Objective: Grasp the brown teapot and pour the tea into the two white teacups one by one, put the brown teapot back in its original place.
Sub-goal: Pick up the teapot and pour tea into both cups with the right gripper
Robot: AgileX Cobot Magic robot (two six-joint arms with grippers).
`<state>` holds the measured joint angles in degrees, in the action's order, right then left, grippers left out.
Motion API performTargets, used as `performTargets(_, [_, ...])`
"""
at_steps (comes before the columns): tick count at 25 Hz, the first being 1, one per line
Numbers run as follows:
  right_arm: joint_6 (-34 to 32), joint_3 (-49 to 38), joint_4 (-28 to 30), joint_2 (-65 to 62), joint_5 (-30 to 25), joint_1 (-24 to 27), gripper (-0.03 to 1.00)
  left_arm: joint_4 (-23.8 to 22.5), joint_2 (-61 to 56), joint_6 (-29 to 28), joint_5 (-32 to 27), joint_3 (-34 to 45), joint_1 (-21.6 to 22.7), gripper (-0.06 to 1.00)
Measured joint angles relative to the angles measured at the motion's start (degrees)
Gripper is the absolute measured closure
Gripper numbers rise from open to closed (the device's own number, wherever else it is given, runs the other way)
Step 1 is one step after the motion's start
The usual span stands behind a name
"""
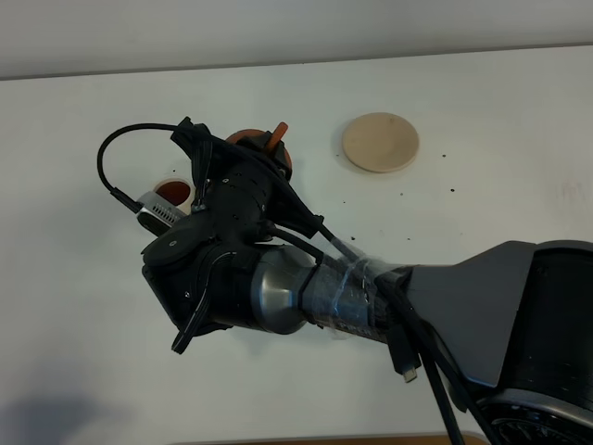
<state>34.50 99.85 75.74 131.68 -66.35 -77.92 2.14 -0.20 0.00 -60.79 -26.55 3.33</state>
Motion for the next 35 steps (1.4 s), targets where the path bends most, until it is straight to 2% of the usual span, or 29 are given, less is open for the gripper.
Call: performTargets(35, [3.3, 0.0, 2.6, 0.0, 0.2, -0.1, 0.84, 0.0, 0.0, 0.0, 0.0, 0.0, 0.0, 0.65])
